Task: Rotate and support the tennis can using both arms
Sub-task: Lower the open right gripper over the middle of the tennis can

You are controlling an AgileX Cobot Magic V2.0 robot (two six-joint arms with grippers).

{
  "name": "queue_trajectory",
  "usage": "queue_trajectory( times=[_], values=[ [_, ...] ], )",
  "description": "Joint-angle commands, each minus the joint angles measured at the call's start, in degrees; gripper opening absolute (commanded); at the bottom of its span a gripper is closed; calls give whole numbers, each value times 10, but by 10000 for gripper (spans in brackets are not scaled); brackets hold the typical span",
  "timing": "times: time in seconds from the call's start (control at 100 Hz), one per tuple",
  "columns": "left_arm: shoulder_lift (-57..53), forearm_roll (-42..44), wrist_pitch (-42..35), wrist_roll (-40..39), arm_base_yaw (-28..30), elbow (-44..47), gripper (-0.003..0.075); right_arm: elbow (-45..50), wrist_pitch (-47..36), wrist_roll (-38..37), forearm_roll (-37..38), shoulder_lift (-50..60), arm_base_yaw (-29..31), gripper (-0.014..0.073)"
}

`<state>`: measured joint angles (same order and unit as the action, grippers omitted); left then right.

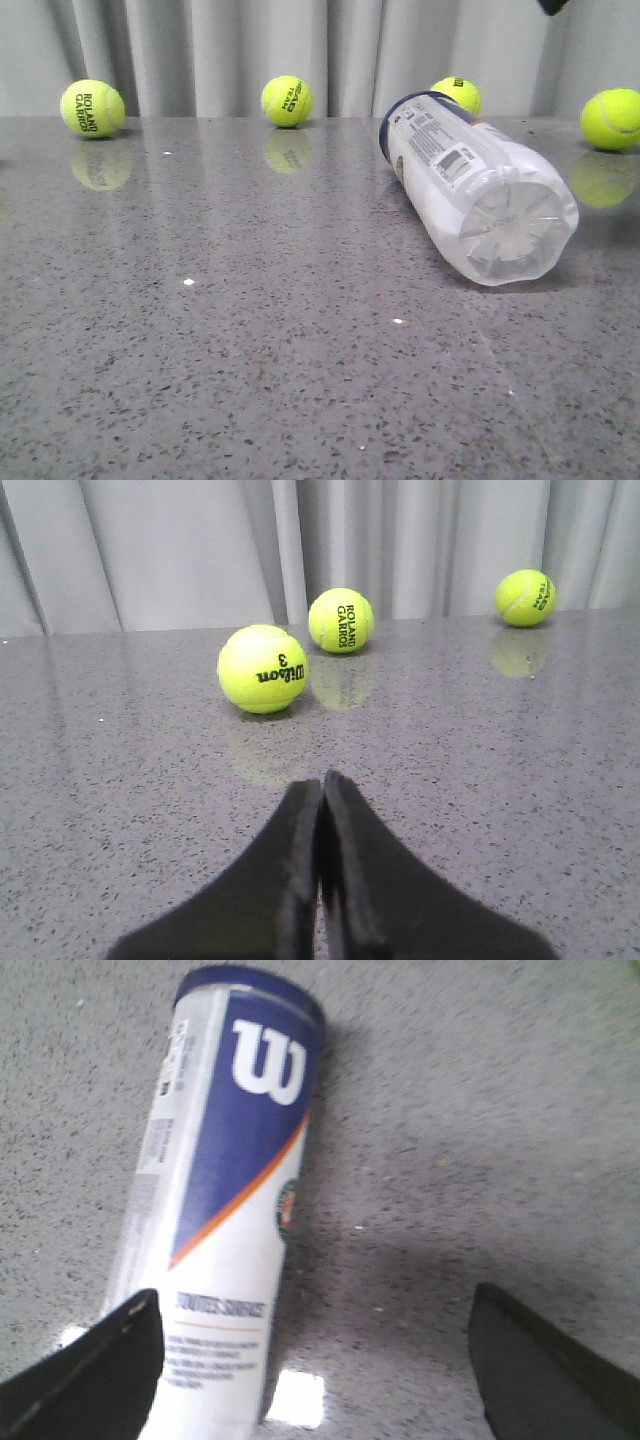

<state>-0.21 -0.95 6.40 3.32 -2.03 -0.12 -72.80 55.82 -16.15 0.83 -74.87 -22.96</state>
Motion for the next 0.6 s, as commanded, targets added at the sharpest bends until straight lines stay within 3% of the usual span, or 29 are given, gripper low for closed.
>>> queue_trajectory(
  times=[0.0,0.17,0.59],
  values=[
    [-19,-4,-43,-5,1,26,-20,-48,0,-16,-4,-25,-10,614],
    [-19,-4,-43,-5,1,26,-20,-100,18,-57,-20,-98,-15,614],
    [-19,-4,-43,-5,1,26,-20,-152,49,-58,-74,-223,-15,614]
  ],
)
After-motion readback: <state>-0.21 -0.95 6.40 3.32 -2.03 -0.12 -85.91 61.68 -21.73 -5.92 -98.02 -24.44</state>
